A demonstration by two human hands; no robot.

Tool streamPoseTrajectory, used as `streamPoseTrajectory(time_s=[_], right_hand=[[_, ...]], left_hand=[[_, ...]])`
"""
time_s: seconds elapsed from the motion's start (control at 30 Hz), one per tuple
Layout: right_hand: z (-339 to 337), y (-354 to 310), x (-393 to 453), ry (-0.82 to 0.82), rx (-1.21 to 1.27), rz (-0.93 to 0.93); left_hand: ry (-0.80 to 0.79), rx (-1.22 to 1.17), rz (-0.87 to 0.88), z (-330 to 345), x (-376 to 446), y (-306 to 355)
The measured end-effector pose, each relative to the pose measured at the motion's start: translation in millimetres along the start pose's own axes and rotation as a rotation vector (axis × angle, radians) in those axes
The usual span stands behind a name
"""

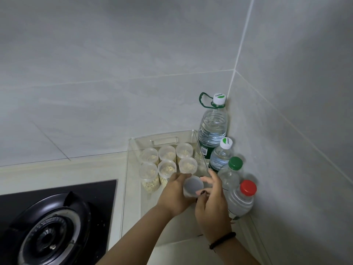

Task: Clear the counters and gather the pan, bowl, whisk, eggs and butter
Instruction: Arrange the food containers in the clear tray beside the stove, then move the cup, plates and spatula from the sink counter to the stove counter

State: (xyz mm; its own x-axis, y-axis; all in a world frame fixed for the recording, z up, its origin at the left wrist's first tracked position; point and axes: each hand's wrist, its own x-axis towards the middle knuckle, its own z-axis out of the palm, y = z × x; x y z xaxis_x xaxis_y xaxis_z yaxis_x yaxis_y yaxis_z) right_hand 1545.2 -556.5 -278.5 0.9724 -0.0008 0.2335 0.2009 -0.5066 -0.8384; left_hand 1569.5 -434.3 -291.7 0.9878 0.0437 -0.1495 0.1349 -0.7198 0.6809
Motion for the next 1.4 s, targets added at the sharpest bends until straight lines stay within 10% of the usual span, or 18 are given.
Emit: streamPoseTrajectory(time_s=[0.8, 1.4], right_hand=[[-4, -74, -44, -0.500, 0.115, -0.301], [82, -205, -241, -1.015, 0.209, -0.717]], left_hand=[[0.685, -0.478, -0.242, -61, -200, -23], [1.275, -0.491, -0.594, -101, -477, -86]])
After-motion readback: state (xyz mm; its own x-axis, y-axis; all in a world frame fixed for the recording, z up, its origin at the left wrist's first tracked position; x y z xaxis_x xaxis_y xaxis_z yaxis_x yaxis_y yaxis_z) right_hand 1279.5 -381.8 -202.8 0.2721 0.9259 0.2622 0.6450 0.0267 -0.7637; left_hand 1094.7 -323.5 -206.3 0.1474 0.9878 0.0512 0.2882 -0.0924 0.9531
